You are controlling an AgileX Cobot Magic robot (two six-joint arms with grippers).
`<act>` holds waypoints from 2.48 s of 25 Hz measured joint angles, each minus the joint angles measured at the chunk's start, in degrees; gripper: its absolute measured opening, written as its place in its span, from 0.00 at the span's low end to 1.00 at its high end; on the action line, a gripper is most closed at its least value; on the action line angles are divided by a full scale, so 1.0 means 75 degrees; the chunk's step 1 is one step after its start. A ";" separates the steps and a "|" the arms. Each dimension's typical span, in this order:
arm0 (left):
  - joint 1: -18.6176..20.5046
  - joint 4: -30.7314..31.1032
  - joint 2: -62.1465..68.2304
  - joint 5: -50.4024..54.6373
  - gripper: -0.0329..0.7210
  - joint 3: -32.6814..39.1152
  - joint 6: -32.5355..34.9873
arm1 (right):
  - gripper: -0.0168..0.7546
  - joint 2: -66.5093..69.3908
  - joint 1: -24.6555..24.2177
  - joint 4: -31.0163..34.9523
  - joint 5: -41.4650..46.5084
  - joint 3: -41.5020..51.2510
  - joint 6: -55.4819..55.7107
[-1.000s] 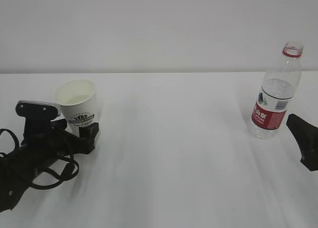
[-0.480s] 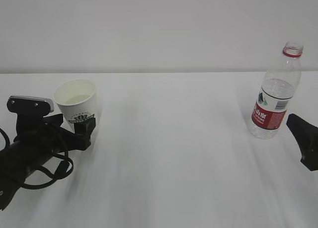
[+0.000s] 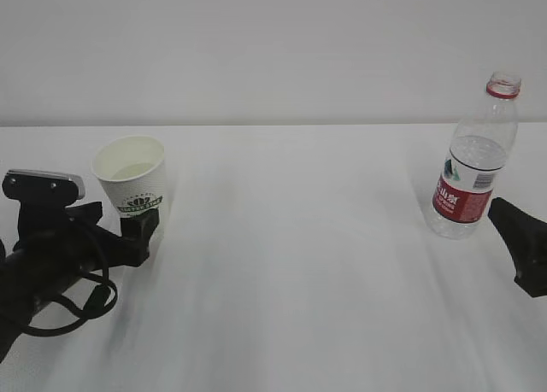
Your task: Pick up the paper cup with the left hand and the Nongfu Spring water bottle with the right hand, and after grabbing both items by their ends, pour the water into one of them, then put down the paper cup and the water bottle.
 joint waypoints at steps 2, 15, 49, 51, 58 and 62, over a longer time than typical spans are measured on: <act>0.0000 0.0000 0.0000 0.0000 0.93 0.0166 0.0000 | 0.79 0.0000 0.0000 -0.0014 0.0000 0.0000 0.0087; 0.0000 0.0029 -0.0782 0.0000 0.86 0.0948 0.0000 | 0.79 0.0000 0.0000 -0.0090 0.0000 0.0000 0.0406; 0.0000 -0.0054 -0.3211 -0.0012 0.81 0.1031 0.0000 | 0.79 -0.1001 0.0000 0.0158 -0.0006 -0.0851 0.0451; 0.0000 -0.0084 -0.3431 -0.0012 0.81 0.1031 0.0000 | 0.79 -0.1066 0.0000 0.0158 -0.0006 -0.0967 0.0508; 0.0000 -0.0101 -0.4142 0.0005 0.81 0.0956 0.0000 | 0.79 -0.1480 0.0000 0.0222 -0.0006 -0.1134 0.0701; 0.0000 -0.0112 -0.4587 0.0429 0.81 0.0634 0.0000 | 0.79 -0.1776 0.0000 0.0463 -0.0006 -0.1134 0.0735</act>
